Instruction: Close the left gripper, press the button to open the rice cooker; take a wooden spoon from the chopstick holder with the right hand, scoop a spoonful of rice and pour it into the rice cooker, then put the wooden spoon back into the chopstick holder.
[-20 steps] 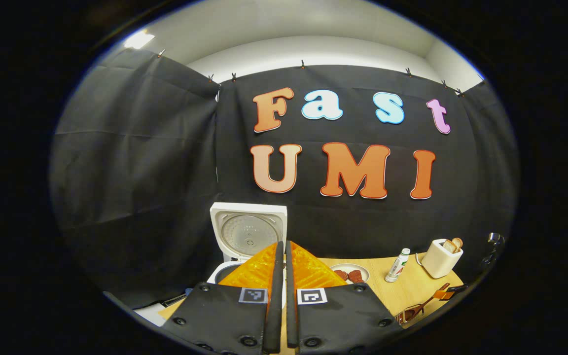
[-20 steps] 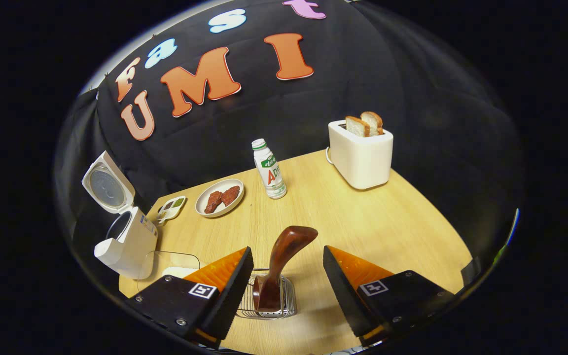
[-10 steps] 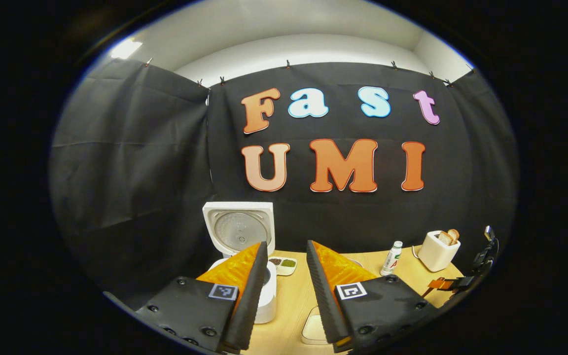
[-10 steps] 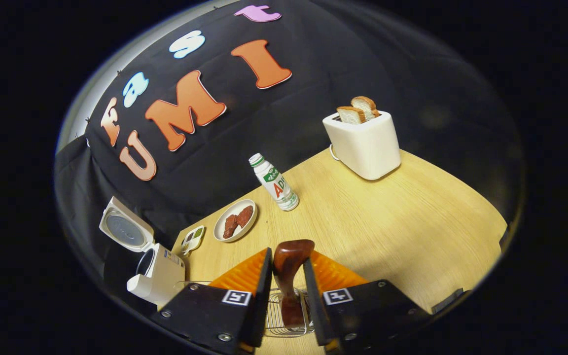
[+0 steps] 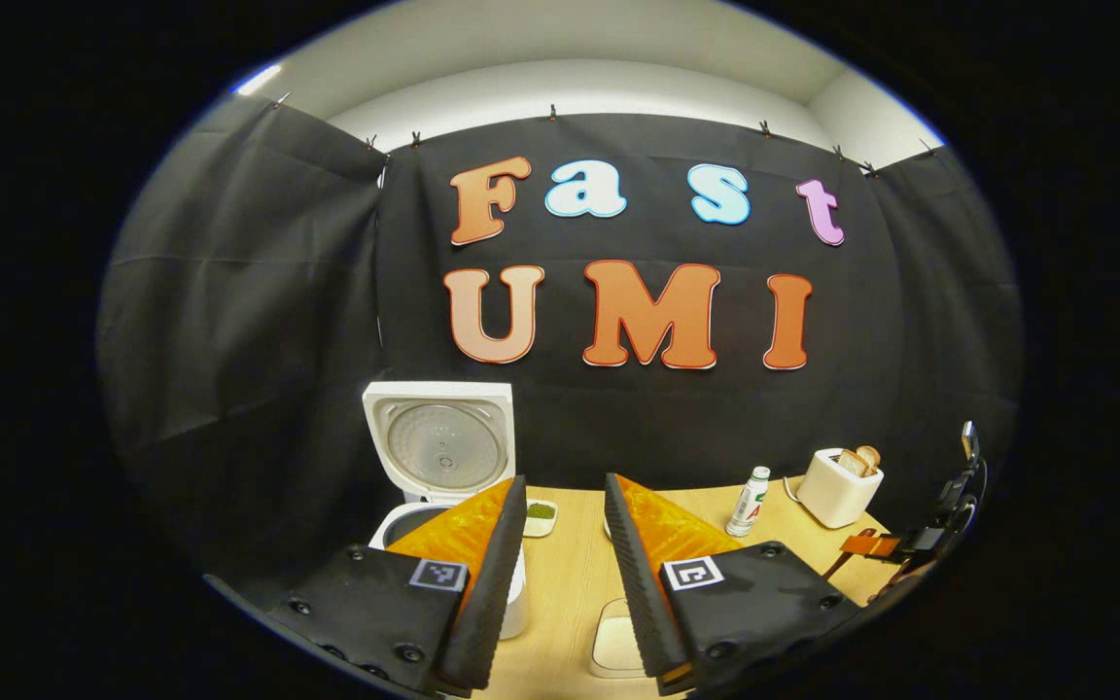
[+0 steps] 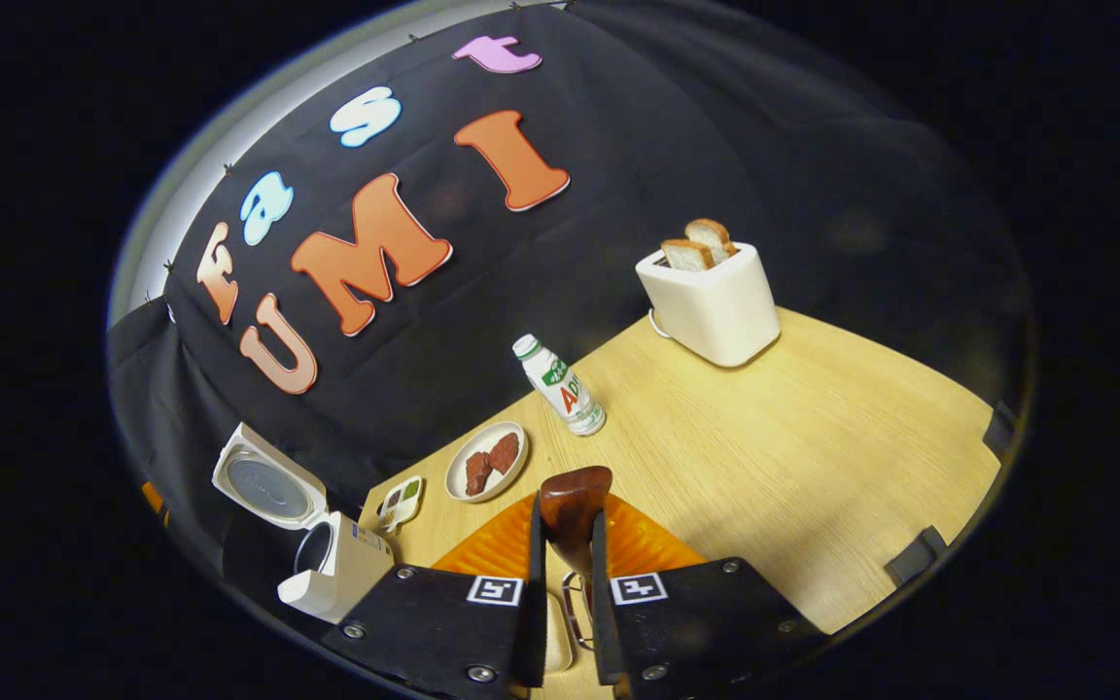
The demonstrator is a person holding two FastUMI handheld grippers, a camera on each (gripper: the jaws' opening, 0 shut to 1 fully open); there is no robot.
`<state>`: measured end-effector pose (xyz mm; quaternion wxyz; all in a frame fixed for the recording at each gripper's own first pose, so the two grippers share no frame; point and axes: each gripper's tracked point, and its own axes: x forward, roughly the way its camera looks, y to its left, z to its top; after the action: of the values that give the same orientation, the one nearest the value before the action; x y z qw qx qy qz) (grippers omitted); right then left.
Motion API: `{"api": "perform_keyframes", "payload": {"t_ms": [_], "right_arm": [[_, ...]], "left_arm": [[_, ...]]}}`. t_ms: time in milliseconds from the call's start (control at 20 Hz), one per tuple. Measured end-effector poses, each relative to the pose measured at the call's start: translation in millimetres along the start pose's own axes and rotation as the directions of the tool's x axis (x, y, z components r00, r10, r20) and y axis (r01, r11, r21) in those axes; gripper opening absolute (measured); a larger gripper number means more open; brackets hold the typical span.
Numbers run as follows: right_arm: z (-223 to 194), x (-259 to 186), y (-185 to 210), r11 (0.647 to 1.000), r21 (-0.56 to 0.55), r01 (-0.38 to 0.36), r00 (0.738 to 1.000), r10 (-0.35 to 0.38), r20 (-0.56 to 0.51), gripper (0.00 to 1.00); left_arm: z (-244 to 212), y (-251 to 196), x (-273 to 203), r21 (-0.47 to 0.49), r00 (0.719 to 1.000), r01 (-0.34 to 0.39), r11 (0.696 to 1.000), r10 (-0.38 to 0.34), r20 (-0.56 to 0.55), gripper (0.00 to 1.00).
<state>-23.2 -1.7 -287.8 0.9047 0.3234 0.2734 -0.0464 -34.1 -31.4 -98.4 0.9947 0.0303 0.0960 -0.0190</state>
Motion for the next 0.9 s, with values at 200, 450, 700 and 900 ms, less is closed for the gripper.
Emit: {"api": "perform_keyframes", "payload": {"t_ms": [200,450,700,900], "right_arm": [[33,-35,48,0.997,-0.081,0.008,0.993,0.001,0.115,0.19],[20,-58,143,0.979,-0.178,-0.105,0.983,0.129,0.129,0.19],[-49,-20,164,0.96,-0.266,-0.085,0.995,0.095,0.025,0.19],[-80,0,154,0.921,-0.388,-0.036,0.999,0.038,-0.001,0.19]], "left_arm": [[-3,30,4,-0.04,0.999,0.034,0.999,-0.033,0.012,0.72],[-22,77,12,-0.092,0.999,0.038,0.995,-0.04,-0.016,0.8],[-29,128,14,-0.119,1.0,0.003,0.993,-0.006,-0.019,0.8],[-31,156,8,-0.098,0.999,-0.039,0.994,0.038,-0.01,0.81]]}}
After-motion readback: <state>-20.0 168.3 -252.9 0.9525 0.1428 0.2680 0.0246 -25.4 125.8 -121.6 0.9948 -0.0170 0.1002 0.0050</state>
